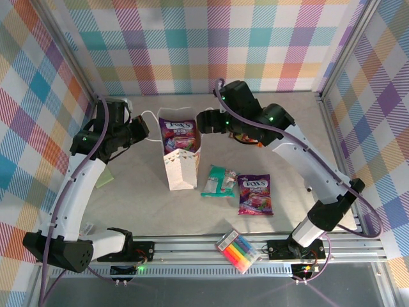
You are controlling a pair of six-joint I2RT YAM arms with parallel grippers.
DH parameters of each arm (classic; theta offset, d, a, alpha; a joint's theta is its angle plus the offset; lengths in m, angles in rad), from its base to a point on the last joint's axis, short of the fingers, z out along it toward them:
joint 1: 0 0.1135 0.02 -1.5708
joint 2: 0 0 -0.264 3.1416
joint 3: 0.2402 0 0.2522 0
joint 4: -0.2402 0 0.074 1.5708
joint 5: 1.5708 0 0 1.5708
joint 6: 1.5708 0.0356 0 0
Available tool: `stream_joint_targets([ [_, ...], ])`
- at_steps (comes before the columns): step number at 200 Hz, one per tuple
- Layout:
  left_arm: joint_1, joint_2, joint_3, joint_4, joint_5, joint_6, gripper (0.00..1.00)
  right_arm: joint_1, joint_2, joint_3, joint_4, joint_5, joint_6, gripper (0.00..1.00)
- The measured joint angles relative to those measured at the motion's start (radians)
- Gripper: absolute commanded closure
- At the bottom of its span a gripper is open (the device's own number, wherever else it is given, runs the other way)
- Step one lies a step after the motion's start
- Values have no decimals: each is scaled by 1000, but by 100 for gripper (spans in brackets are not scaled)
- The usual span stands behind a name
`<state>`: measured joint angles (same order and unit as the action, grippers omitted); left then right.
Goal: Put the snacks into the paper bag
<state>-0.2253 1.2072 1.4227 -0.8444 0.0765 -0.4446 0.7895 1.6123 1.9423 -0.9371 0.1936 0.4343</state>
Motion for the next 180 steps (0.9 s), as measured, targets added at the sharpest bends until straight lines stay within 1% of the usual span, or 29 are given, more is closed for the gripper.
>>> stream_joint_targets([
  [19, 0, 2, 0, 0, 2, 2, 100, -18, 26, 0, 15, -23, 14, 36],
  [32, 0, 3, 0, 0, 2, 2, 100, -26, 51, 3, 25, -42, 20, 49],
  [39, 0, 5, 0, 0, 4, 2, 100, -31, 69, 11, 26, -50, 19, 57],
  [42, 0, 6, 0, 0, 5, 2, 100, -31, 77, 16, 26, -54, 11, 63],
  [47, 0, 8, 0, 0, 6, 3, 100, -34, 92, 27, 26, -60, 16, 71],
  [48, 0, 9, 0, 0, 6, 3, 100, -34, 97, 30, 26, -62, 11, 74],
  [49, 0, 10, 0, 0, 6, 4, 100, -34, 99, 32, 26, -63, 11, 74],
  [50, 0, 10, 0, 0, 6, 4, 100, -34, 103, 36, 27, -64, 16, 76],
  [58, 1, 14, 0, 0, 10, 6, 100, -36, 127, 53, 28, -76, 16, 86],
  [59, 1, 15, 0, 0, 10, 7, 100, -36, 129, 55, 29, -76, 14, 86],
  [60, 1, 16, 0, 0, 11, 8, 100, -36, 131, 56, 29, -77, 12, 89],
  [63, 1, 18, 1, -1, 12, 9, 100, -36, 138, 61, 30, -79, 10, 93],
  [69, 1, 24, 4, -3, 13, 14, 100, -37, 151, 69, 31, -87, 6, 100],
  [96, 1, 77, 79, -26, 28, 35, 100, -38, 200, 157, 23, -110, -10, 100],
  [123, 2, 135, 204, -30, 64, 53, 100, -43, 286, 350, -37, -135, -46, 100],
  [144, 2, 152, 261, -52, 90, 61, 100, -48, 342, 482, -76, -151, -63, 100],
  [160, 2, 163, 302, -70, 102, 69, 100, -51, 351, 517, -88, -159, -74, 99],
  [180, 2, 161, 323, -75, 106, 76, 100, -55, 344, 510, -94, -162, -77, 98],
])
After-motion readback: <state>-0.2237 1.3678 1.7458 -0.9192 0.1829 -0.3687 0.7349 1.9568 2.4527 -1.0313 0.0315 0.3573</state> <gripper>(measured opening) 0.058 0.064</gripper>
